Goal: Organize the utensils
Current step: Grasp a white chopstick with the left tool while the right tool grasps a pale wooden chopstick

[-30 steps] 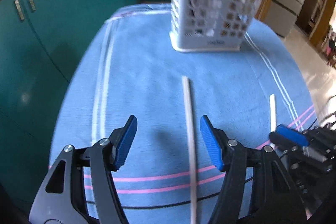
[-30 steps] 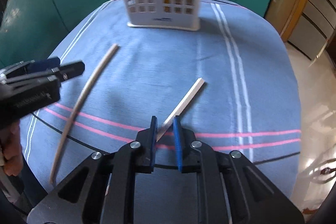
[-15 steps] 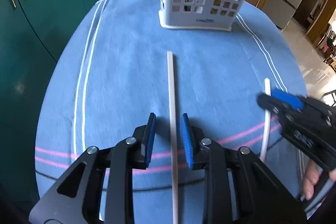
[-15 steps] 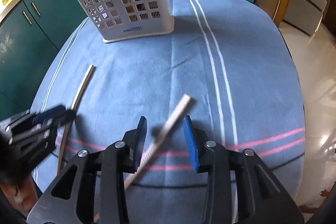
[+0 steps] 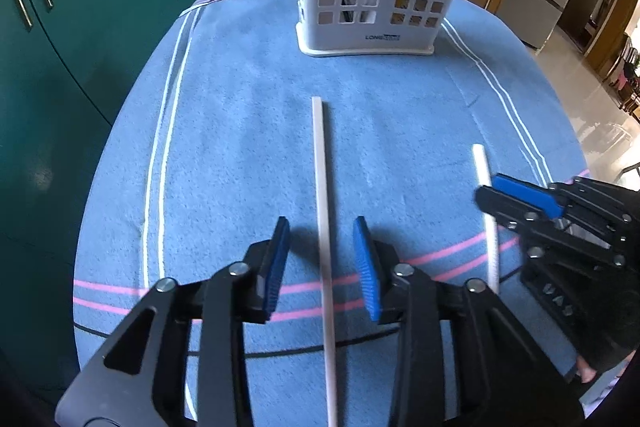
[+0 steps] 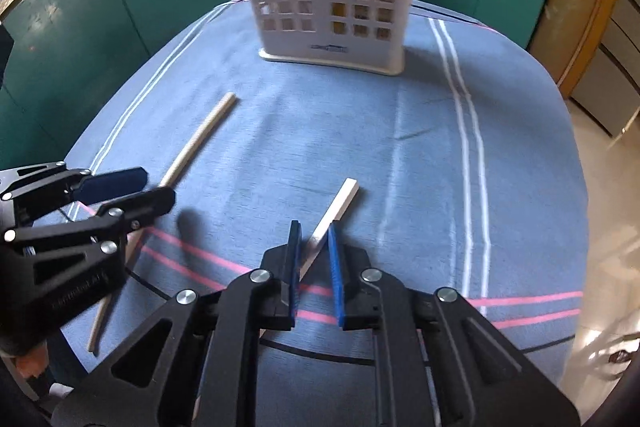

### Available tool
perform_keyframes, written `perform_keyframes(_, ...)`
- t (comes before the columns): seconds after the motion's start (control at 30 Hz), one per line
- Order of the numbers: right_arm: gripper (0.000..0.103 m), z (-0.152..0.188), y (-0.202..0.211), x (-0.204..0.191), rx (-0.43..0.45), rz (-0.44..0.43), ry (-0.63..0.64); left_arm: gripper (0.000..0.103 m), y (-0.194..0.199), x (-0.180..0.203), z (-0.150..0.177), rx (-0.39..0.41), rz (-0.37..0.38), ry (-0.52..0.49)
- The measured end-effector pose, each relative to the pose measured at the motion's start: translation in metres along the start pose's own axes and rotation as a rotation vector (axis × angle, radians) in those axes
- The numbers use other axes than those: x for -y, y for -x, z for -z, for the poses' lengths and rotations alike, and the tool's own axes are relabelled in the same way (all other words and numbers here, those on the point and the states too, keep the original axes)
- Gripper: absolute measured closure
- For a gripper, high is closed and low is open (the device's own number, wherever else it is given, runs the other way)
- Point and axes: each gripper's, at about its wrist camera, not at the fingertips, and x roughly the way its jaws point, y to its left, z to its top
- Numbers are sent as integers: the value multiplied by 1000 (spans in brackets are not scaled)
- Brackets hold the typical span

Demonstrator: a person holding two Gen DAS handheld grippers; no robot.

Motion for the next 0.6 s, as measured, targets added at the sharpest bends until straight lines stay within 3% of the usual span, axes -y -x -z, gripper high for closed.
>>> perform_keyframes(0.17, 77, 2, 2, 10, -7, 9, -54, 61, -5, -1, -3, 2, -23, -8)
perform_keyframes(0.23, 76, 4, 3, 13, -6, -2, -65, 68, -4, -1, -2, 5, -29, -6)
perform_keyframes(0.3, 76, 5, 3, 14, -2, -5, -70, 91, -3, -4, -1, 0, -8, 8)
perform_keyframes(0.33, 76, 6, 4, 15, -1, -5, -71, 95, -3, -5, -1, -6, 7, 21)
perform_keyframes(0.6, 76, -2, 0, 4, -4, -4, -46, 97, 5, -11, 15, -54, 94, 98)
